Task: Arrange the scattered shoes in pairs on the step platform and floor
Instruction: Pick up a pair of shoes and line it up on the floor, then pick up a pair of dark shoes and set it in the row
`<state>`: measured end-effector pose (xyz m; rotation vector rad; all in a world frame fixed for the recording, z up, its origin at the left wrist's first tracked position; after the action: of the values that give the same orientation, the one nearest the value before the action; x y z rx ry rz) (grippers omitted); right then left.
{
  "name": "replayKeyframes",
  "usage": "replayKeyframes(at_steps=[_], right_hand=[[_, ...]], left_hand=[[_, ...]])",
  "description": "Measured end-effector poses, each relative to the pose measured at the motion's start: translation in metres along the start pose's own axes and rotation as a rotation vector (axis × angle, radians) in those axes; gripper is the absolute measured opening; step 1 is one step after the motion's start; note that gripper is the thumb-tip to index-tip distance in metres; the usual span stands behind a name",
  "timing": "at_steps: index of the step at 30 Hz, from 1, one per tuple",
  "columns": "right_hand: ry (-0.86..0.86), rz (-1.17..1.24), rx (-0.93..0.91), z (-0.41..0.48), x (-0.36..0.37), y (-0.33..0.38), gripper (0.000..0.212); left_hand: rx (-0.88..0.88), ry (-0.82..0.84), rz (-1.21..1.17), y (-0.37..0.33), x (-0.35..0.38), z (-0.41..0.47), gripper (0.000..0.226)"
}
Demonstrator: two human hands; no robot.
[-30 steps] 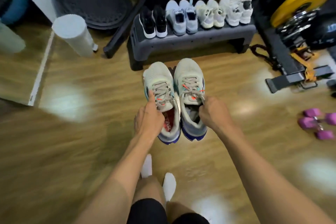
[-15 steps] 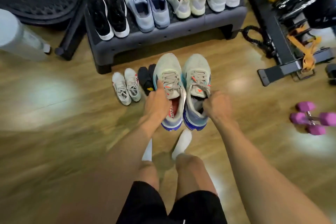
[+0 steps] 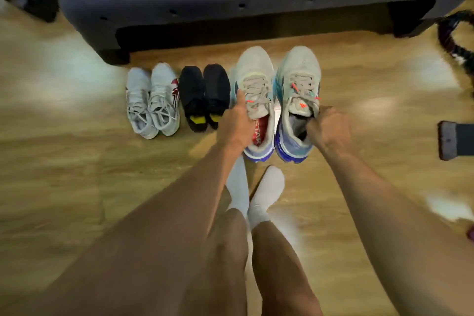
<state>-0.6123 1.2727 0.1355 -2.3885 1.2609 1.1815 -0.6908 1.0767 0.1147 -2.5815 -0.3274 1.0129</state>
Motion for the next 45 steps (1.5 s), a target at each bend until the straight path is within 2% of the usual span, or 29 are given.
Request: replayKeyframes(at_steps=[7,12,17,20,23,26,29,33,38,42,45], right_hand=[[0.008,-0.027,-0.055,0.140,0.080,-0.007,0.027],[0.058,-0.084,-0.062,0.197,0.124,-0.011,0.028],[0.102,-0.158,-0.097,0.212,0.153,-0.014,0.025],[0.139,-0.201,-0.107,0.210,0.162,-0.020,0.037],[0.251,-0.170,-0.090,0.198,0.167,-0.017,0.042],[0.260,-0.098,-0.041,0.174,0.146,-0.003,0.042],[0.229,-0.094,-0.229,0.128,0.114,0.040,0.042],[0.252,-0.137,-0.526,0.030,0.064,0.110,0.050],[0.090,-0.138,-0.810,-0.108,-0.055,0.178,0.049],[0.065,-0.222,-0.952,-0.213,-0.139,0.222,0.059],[0.050,-0.245,-1.125,-0.317,-0.191,0.248,0.060]], left_hand=[[-0.069,0.015,0.039,0.037,0.075,0.130,0.064],[-0.122,0.114,0.033,0.060,0.112,0.177,0.071],[-0.143,0.154,-0.001,0.079,0.130,0.186,0.073],[-0.160,0.227,-0.037,0.080,0.132,0.184,0.079],[-0.171,0.342,0.008,0.075,0.126,0.185,0.082],[-0.191,0.370,-0.068,0.062,0.103,0.170,0.074],[-0.160,0.251,-0.153,0.044,0.067,0.137,0.060],[-0.035,0.034,-0.236,0.008,-0.002,0.052,0.048],[0.021,-0.287,-0.346,-0.014,-0.129,-0.093,0.048],[0.099,-0.424,-0.356,-0.033,-0.222,-0.220,0.049],[0.105,-0.585,-0.373,-0.037,-0.279,-0.331,0.053]])
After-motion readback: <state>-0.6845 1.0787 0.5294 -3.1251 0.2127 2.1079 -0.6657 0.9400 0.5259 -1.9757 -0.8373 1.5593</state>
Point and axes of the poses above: each hand's wrist, its own z-axis towards the middle knuckle, its own x-axis out of the palm, y = z × x, the point moved 7 cm from there along z, towards the middle knuckle, and after that the axes turned 7 degrees about y, right-handed, at the moved point
